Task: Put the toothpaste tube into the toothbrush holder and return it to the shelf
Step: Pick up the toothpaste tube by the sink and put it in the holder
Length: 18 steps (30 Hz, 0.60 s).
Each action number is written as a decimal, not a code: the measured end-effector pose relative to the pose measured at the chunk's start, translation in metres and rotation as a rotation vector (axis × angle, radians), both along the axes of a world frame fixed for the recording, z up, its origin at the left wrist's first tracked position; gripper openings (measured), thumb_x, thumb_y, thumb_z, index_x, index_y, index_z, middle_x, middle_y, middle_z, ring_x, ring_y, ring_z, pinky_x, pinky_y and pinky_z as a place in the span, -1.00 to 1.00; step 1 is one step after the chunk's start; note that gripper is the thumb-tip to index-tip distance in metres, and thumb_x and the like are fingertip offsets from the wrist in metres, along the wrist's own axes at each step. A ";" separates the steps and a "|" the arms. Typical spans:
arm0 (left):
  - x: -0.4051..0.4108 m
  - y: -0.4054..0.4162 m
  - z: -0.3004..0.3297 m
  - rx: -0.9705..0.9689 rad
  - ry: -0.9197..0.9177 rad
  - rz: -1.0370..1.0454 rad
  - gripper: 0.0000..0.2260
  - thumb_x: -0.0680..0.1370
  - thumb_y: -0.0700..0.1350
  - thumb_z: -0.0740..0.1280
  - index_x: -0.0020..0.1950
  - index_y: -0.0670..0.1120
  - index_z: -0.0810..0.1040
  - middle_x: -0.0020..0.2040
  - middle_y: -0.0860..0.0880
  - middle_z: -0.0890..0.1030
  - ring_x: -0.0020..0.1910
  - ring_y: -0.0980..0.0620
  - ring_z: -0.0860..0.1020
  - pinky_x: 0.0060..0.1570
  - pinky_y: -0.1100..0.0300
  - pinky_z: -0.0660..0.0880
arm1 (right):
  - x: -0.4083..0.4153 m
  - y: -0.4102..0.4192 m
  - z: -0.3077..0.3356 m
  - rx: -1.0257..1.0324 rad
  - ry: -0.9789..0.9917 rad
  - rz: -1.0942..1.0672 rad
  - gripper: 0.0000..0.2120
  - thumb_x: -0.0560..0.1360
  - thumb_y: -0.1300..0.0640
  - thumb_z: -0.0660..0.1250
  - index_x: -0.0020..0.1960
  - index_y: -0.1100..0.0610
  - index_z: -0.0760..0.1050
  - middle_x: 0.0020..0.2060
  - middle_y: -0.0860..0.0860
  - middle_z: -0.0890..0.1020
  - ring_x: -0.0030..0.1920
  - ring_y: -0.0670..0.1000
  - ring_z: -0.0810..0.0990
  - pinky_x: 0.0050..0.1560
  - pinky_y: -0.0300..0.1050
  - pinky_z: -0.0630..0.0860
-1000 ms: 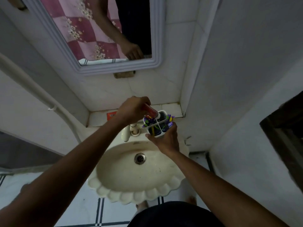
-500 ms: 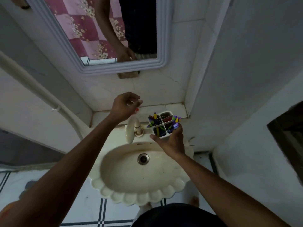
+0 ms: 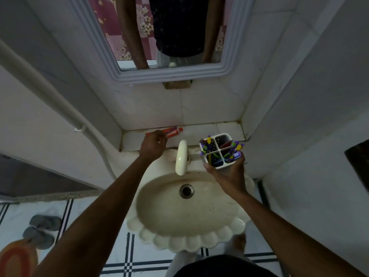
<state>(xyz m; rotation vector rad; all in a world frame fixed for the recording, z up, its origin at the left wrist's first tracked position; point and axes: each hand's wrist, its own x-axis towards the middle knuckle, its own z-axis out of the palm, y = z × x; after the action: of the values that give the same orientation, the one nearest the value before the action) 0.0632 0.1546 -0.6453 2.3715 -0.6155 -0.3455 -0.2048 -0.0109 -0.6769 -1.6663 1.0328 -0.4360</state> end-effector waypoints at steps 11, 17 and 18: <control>0.030 -0.044 -0.014 0.403 -0.147 -0.200 -0.56 0.66 -0.05 0.34 0.54 -0.05 0.45 0.42 -0.13 0.53 0.40 -0.22 0.45 0.33 -0.10 0.39 | 0.004 0.003 -0.001 0.011 -0.031 -0.010 0.16 0.20 -0.36 0.81 0.59 -0.21 0.22 0.47 -0.18 0.59 0.46 -0.07 0.63 0.51 0.18 0.60; 0.030 -0.043 -0.029 0.543 -0.171 -0.208 -0.54 0.57 0.24 0.40 0.29 -0.08 0.59 0.26 -0.17 0.53 0.31 -0.22 0.47 0.26 -0.13 0.41 | 0.005 0.002 0.002 0.011 -0.023 0.000 0.19 0.19 -0.34 0.83 0.61 -0.21 0.20 0.49 -0.18 0.57 0.48 -0.06 0.61 0.51 0.17 0.61; 0.028 -0.040 -0.030 0.515 -0.161 -0.213 -0.55 0.56 0.27 0.40 0.22 -0.06 0.60 0.18 -0.14 0.57 0.25 -0.20 0.52 0.18 -0.09 0.43 | 0.005 0.001 0.001 0.015 -0.016 -0.001 0.20 0.18 -0.35 0.83 0.60 -0.22 0.20 0.49 -0.17 0.56 0.48 -0.04 0.62 0.51 0.18 0.61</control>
<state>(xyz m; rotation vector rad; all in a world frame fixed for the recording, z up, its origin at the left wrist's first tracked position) 0.0913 0.1149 -0.6755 2.8506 -0.9518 -0.4530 -0.1997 -0.0101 -0.6758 -1.6462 1.0236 -0.4404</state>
